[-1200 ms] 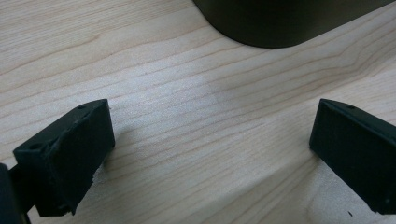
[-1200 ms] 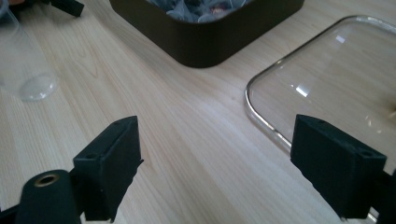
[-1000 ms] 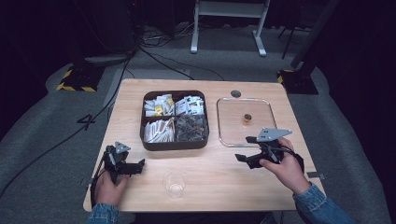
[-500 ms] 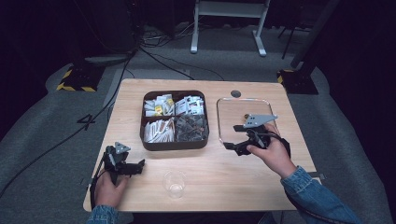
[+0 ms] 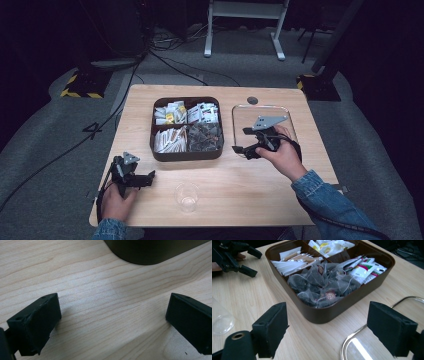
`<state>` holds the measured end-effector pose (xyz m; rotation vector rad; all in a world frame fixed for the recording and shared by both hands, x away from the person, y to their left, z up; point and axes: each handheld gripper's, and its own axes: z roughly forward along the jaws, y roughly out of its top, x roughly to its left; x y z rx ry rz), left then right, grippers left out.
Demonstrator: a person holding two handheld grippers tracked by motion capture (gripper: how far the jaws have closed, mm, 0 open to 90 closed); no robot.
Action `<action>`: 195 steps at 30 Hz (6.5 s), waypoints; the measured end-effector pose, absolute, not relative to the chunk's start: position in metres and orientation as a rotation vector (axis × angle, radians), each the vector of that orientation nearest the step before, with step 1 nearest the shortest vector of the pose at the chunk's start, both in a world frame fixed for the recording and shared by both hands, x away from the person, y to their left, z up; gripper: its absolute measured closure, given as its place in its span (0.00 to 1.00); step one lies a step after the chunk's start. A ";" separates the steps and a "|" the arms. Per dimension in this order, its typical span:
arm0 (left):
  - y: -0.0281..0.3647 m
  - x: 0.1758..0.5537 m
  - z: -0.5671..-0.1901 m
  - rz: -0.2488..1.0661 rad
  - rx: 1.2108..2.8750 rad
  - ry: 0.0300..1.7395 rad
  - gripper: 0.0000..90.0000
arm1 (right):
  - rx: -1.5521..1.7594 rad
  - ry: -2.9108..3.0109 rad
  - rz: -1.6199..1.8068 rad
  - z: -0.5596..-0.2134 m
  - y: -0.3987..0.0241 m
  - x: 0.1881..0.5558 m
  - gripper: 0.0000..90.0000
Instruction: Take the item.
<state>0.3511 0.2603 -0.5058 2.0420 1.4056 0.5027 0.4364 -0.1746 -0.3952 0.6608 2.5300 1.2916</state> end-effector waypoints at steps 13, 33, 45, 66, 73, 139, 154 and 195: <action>0.260 0.351 -0.506 0.501 2.044 1.406 0.00 | 0.575 2.589 1.316 -0.397 -0.145 0.459 0.20; 0.260 0.350 -0.506 0.500 2.041 1.409 0.00 | 0.538 2.670 1.310 -0.414 -0.105 0.489 0.22; 0.260 0.350 -0.506 0.500 2.042 1.408 0.00 | 0.534 2.721 1.268 -0.429 -0.079 0.496 0.35; 0.260 0.350 -0.506 0.499 2.042 1.408 0.00 | 0.414 2.749 1.107 -0.451 -0.053 0.500 0.75; 0.260 0.350 -0.506 0.499 2.042 1.408 0.00 | 0.457 2.739 1.121 -0.450 -0.055 0.499 0.83; 0.260 0.350 -0.506 0.499 2.042 1.408 0.00 | 0.235 2.815 1.504 -0.360 -0.068 0.379 0.84; 0.260 0.351 -0.506 0.499 2.043 1.408 0.00 | 0.115 2.903 1.464 -0.371 -0.052 0.348 0.84; 0.260 0.351 -0.506 0.499 2.043 1.406 0.00 | 0.210 2.837 1.370 -0.388 -0.059 0.349 0.38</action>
